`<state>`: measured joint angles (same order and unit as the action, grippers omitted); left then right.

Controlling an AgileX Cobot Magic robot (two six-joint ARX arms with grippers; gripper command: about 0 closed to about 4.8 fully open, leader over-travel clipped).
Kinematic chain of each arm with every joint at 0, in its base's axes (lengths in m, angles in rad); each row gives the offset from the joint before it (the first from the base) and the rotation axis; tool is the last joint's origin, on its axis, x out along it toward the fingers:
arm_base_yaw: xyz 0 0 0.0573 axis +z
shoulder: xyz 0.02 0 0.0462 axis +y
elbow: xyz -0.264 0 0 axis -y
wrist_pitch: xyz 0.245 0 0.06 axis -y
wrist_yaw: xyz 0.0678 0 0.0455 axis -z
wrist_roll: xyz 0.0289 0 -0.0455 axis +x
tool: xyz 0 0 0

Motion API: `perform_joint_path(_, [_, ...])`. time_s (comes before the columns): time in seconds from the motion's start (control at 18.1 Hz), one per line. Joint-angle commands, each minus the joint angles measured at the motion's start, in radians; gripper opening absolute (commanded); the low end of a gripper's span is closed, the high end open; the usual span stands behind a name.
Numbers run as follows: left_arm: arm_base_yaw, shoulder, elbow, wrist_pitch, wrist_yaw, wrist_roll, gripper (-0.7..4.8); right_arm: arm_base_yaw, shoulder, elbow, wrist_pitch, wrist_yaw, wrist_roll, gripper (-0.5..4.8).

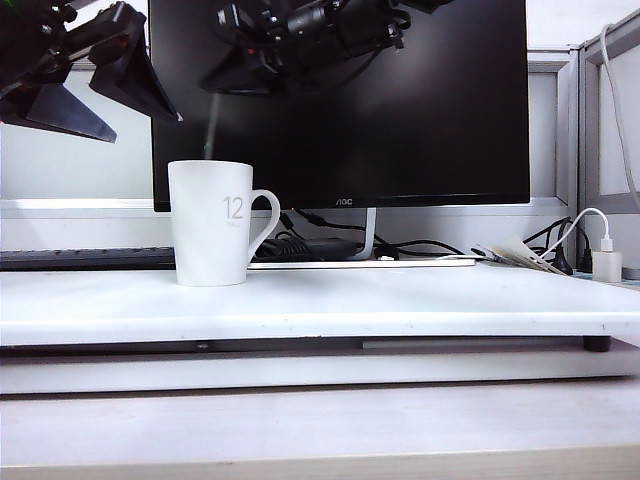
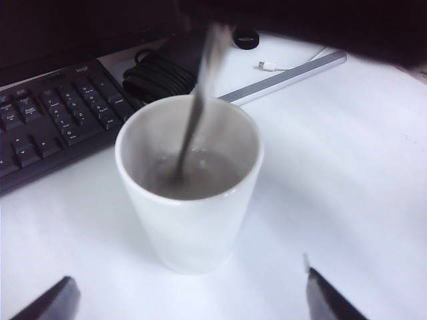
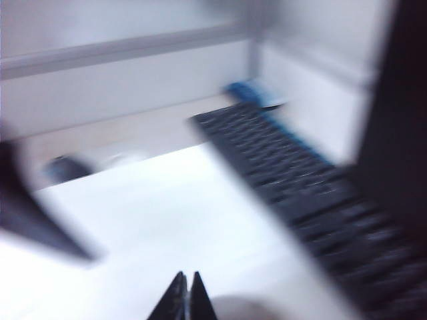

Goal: Pick up a spoon and stir the liquid in the cup.

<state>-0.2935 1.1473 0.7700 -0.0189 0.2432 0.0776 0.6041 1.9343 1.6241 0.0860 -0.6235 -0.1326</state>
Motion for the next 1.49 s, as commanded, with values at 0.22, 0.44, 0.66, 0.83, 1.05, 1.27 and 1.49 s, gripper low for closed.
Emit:
perform_joint_path(0.22, [0.001,-0.003,0.003,0.014,0.005,0.004,4.79,0.002,-0.006,0.004,-0.185,0.158,-0.045,-0.06])
perform_joint_path(0.44, [0.001,-0.003,0.003,0.02,0.005,0.004,4.79,0.004,-0.006,0.004,-0.099,0.211,-0.045,-0.05])
perform_joint_path(0.66, [0.001,-0.003,0.003,0.02,0.005,0.004,4.79,0.004,-0.006,0.004,-0.097,0.199,-0.045,-0.05])
perform_joint_path(0.83, [0.001,-0.003,0.003,0.02,0.005,0.004,4.79,0.004,-0.006,0.004,-0.096,0.199,-0.045,1.74])
perform_joint_path(1.05, [0.001,-0.003,0.003,0.021,0.005,0.004,4.79,0.004,-0.009,0.004,-0.078,0.199,-0.029,4.79])
perform_joint_path(1.27, [0.002,-0.065,0.003,0.075,-0.004,-0.003,4.79,0.0,-0.122,0.004,-0.064,0.249,-0.018,4.79])
perform_joint_path(1.49, [0.002,-0.315,0.003,0.114,-0.047,-0.003,4.79,-0.025,-0.415,0.004,-0.199,0.444,-0.038,4.79])
